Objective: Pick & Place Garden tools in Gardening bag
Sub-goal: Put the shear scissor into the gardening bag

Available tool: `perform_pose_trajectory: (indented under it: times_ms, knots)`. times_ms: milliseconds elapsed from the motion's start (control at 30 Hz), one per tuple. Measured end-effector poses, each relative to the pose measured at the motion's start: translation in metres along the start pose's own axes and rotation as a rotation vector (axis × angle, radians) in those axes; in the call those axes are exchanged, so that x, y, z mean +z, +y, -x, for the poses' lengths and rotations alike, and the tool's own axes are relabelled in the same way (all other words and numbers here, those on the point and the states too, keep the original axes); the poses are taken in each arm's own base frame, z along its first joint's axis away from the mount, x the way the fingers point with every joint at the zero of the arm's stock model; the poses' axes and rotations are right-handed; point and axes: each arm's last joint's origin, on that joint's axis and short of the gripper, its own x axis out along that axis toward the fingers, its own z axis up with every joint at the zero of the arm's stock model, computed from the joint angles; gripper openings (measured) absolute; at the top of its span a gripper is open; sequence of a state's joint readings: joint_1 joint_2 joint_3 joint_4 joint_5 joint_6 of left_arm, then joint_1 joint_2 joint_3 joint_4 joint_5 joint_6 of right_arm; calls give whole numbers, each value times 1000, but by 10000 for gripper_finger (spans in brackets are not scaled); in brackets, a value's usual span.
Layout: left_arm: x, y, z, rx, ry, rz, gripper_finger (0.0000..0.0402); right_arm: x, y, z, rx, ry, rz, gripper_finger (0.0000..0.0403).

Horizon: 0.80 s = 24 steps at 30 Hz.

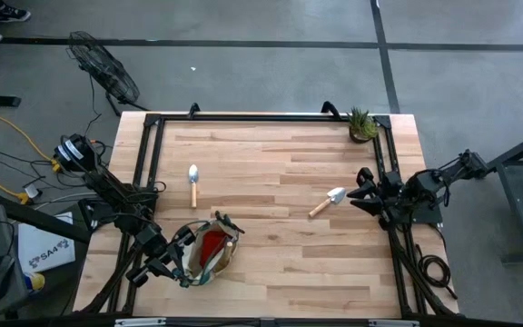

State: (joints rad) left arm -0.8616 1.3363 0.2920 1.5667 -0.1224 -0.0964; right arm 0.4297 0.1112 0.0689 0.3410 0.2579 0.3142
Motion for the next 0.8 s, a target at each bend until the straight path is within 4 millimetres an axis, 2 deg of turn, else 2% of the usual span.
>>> perform_pose_trajectory:
  times_ms: [800]
  knots:
    - [-3,-4,0,-135,38,23,69,0,0,0,-1,1,-2,103]
